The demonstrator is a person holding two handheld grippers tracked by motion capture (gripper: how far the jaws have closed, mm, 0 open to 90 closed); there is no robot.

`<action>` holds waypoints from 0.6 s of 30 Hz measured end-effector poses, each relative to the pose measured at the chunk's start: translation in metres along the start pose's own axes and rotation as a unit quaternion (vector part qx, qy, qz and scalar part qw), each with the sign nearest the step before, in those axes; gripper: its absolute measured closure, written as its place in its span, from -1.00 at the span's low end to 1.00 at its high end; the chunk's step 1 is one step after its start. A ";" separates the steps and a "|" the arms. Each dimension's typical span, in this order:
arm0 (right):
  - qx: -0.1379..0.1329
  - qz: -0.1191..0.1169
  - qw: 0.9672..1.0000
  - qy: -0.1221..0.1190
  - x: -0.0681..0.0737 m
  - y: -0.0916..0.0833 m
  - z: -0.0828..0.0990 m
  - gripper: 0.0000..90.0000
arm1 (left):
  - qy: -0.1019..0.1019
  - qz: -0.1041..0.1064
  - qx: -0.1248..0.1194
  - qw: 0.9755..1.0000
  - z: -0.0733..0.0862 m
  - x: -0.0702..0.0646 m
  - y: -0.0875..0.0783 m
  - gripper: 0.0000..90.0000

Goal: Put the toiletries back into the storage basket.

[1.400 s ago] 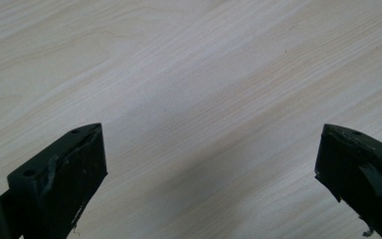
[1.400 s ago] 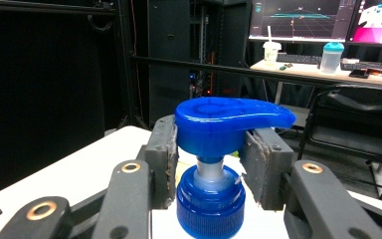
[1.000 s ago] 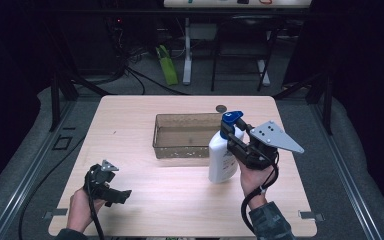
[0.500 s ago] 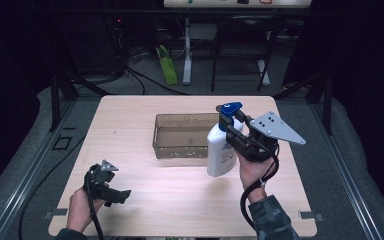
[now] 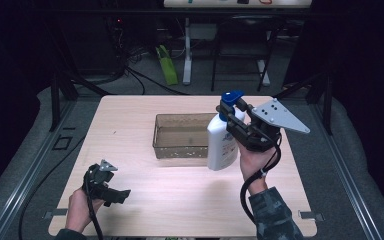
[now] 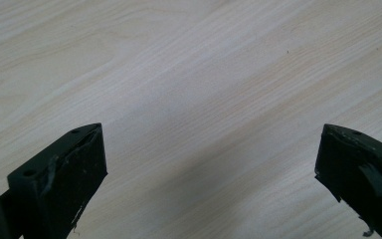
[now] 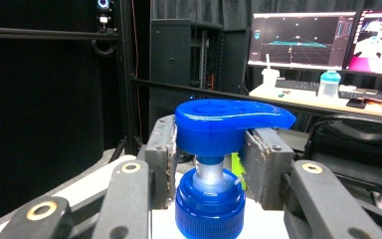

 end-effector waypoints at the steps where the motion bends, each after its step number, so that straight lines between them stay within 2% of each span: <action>1: -0.002 0.001 1.000 -0.001 0.000 0.000 -0.001 0.32 | 0.000 0.001 -0.001 1.000 0.000 0.000 0.000 -1.00; 5: -0.002 0.003 1.000 -0.006 0.000 0.002 -0.005 0.32 | 0.001 0.001 0.000 1.000 0.000 0.000 0.000 -1.00; 18: -0.010 0.005 1.000 0.002 -0.006 0.011 -0.014 0.32 | 0.003 0.001 0.002 1.000 0.000 0.000 0.001 -1.00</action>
Point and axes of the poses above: each handheld gripper's, and its own axes: y roughly forward along the jaws, z roughly out of its underside, x roughly to its left, the point moved 3 cm from there along y, roughly forward along the jaws, and after that the axes turned 15 degrees about x, right-handed, at the moved point
